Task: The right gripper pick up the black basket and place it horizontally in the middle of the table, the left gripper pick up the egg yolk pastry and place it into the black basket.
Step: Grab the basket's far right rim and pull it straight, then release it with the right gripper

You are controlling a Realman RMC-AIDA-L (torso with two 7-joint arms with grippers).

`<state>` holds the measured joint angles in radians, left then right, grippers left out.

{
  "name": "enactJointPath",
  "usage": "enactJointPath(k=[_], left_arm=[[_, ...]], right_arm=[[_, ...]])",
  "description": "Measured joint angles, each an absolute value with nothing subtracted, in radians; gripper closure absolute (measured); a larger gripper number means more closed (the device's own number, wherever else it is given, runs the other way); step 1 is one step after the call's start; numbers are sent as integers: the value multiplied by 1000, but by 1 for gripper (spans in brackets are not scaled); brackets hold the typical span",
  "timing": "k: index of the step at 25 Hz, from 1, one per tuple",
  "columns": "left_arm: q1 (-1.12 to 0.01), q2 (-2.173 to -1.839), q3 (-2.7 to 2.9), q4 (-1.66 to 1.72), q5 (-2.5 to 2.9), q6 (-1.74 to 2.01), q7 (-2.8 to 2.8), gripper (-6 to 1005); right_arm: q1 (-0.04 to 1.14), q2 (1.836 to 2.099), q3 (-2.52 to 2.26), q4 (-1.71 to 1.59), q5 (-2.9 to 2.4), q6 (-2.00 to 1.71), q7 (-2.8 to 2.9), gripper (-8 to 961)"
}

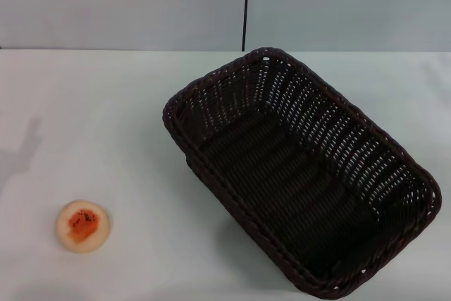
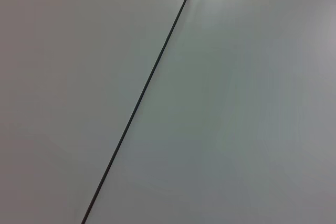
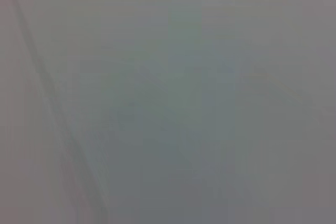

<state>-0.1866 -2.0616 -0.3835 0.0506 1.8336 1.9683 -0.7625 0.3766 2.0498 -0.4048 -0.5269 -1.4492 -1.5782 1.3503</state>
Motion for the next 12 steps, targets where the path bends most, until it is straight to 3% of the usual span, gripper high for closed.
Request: enactJointPath(k=[5,12], left_arm=[[-184,-2062,-383,51,1836,1968,-762,184],[-178,-2062,-382,51,1836,1967,-762,184]], right_arm=[[436,2031,-407,-814,-1784,-1649,1729,430],[554,1981,-408,-1054,-2061,-1803,2089,202]])
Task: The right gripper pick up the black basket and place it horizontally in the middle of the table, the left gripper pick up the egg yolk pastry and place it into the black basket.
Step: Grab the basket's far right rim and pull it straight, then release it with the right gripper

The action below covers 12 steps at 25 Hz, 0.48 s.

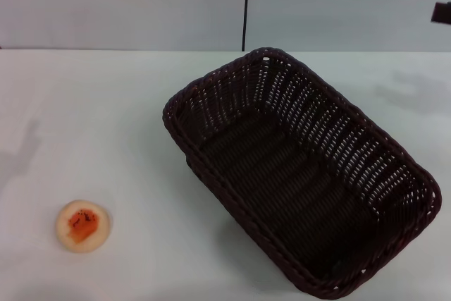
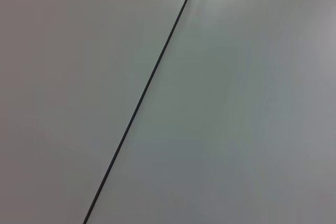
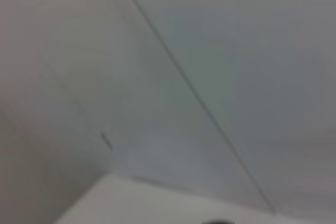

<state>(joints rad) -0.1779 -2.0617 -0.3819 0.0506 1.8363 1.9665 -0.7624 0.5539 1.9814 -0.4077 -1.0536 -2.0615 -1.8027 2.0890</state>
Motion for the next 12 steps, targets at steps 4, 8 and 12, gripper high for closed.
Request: enactJointPath(k=[4,8,12], left_arm=[[-178,-2062,-381,51,1838,1966,-762,185],[-178,-2063,-378,44,1839,1960,-762,184],[-178,-2063,-376,39,1839,1954,-762,184]], right_arm=[[651,1953,-430,-1091,-2245,-1861,2170,184],[749,1939,-541,-1074,-2443,-1873,2212,190],[781,1940,-641,-1060,-2494,-1873,2234,196]])
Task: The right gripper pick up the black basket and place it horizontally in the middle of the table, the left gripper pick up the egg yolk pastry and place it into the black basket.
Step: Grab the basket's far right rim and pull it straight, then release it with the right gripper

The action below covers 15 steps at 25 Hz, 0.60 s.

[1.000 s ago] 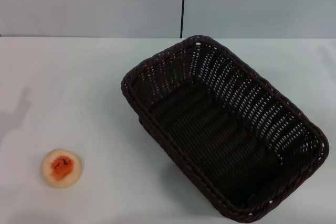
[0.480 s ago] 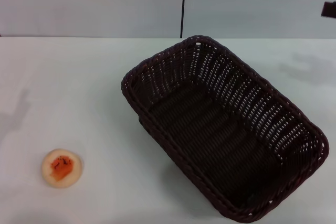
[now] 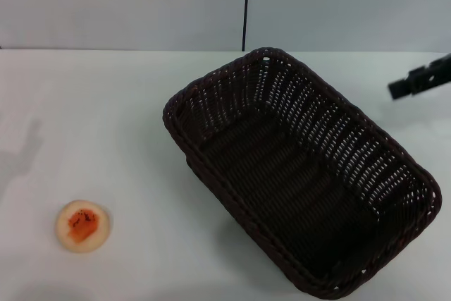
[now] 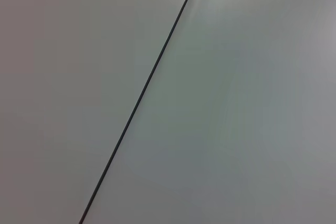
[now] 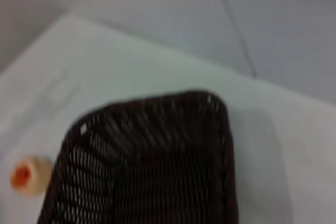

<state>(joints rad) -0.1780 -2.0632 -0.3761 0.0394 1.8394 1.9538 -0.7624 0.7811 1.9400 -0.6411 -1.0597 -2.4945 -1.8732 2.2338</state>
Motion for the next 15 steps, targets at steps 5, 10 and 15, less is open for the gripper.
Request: enactJointPath(k=[5,10,15], left_arm=[[-176,-2063,-375,38,1839,1947,-762,185],[-175,-2064,-375,35,1839,1945,-762,185],[-175,-2065,-375,29,1839,1944,-762,185]], right_arm=[[804,1948,-768,-1028,-2524,-1850,2265,203],[816,1951,-845,-970,-2530,-1812,2274,210],[819,1958,-898,-918,-2532,-1771,2275,217]])
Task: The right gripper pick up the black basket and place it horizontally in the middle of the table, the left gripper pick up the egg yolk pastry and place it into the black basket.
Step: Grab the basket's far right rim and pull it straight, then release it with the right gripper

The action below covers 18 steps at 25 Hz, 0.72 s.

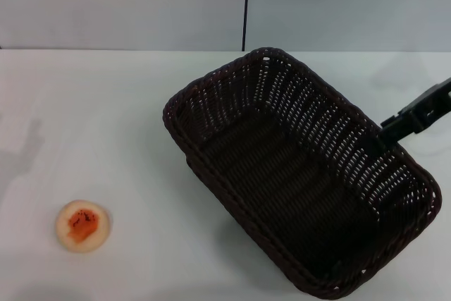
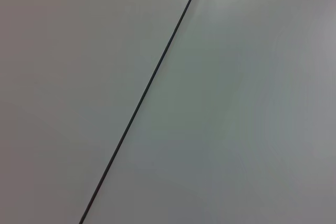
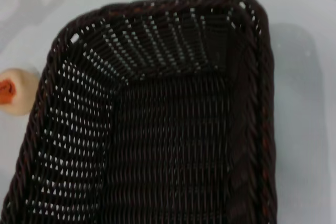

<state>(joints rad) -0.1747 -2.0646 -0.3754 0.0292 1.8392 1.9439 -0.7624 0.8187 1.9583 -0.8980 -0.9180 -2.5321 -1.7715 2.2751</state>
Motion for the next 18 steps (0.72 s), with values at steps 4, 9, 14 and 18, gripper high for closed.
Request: enactJointPath(k=[4,9,14,18], left_arm=[[-181,-2065,-375,25,1840,1939,-762,184],[-183,-2065,-374,14,1841,1939,-762,184],[-184,-2065,-374,13,1841,1939,-762,184],[-184,-2065,-372,12,1842,1938,-762,185]], right_arm=[[821,1961,-938,-882,-2537,-1740,2275,223],[820,1984,-962,-874,-2593,-1713,2273,230],[820,1994,-963,-881,-2608,-1708,2268,237],[821,1994,-963,-881,-2608,-1706,2266,360]])
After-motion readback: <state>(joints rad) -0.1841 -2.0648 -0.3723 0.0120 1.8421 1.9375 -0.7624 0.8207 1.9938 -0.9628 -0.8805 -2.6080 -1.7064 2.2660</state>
